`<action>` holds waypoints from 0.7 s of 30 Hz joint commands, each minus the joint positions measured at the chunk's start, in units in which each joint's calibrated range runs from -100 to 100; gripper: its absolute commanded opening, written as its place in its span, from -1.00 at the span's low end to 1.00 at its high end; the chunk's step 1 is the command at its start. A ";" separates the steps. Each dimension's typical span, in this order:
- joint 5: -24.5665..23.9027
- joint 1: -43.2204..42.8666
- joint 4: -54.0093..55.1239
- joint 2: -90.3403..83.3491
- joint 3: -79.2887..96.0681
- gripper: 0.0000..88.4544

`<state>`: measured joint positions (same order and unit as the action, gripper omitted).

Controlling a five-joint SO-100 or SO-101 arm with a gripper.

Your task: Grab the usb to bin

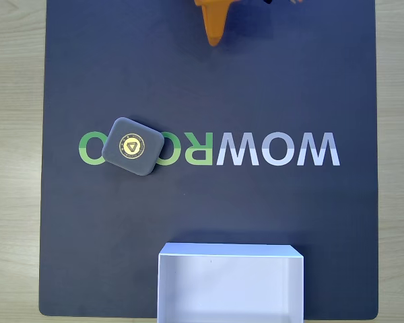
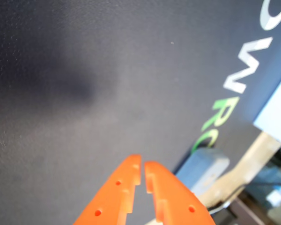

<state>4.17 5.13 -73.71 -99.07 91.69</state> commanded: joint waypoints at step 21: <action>-0.17 0.34 0.07 -0.08 0.09 -0.98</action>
<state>4.17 5.04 -73.71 -99.07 91.69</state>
